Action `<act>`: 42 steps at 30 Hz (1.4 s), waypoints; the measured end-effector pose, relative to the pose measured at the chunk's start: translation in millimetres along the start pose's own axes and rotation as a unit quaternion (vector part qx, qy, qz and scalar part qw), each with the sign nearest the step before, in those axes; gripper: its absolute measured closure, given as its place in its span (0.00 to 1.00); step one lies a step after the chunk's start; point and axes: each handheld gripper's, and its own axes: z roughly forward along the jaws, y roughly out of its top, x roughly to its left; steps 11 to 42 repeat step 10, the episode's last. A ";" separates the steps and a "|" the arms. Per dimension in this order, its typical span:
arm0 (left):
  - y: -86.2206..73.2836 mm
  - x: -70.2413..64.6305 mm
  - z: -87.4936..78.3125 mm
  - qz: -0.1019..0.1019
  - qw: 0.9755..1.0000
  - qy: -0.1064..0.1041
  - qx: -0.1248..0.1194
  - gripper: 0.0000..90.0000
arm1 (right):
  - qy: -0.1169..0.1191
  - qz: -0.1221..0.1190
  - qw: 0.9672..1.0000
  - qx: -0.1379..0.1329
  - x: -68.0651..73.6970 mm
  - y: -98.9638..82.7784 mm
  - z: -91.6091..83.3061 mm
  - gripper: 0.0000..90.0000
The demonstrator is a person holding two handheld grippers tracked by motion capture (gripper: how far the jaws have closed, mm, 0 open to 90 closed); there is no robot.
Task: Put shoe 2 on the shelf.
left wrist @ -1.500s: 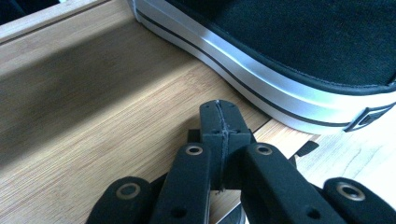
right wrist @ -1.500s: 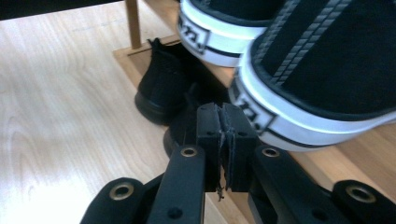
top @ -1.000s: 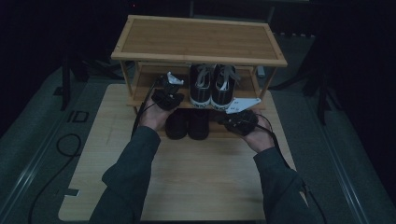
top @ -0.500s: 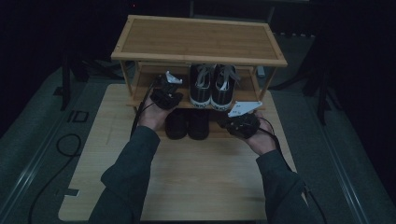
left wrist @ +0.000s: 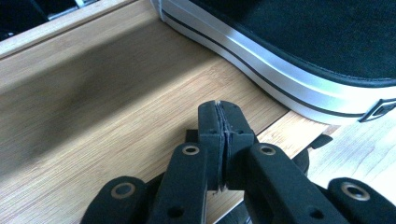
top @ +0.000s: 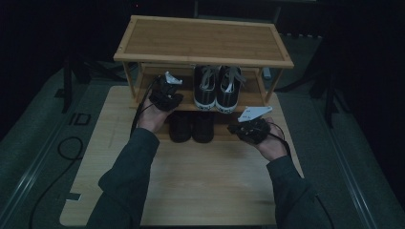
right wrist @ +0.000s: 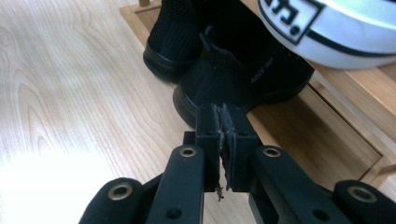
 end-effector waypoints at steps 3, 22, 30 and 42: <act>-0.8 1.0 -2.5 -0.002 1.000 -0.002 -0.003 0.98 | 0.000 0.003 1.000 0.003 -0.9 -3.9 -1.8 0.96; -2.4 1.9 -6.9 0.002 1.000 0.001 -0.003 0.98 | 0.001 0.014 1.000 0.009 -1.6 -12.8 -2.2 0.96; -2.4 1.9 -6.9 0.002 1.000 0.001 -0.003 0.98 | 0.001 0.014 1.000 0.009 -1.6 -12.8 -2.2 0.96; -2.4 1.9 -6.9 0.002 1.000 0.001 -0.003 0.98 | 0.001 0.014 1.000 0.009 -1.6 -12.8 -2.2 0.96</act>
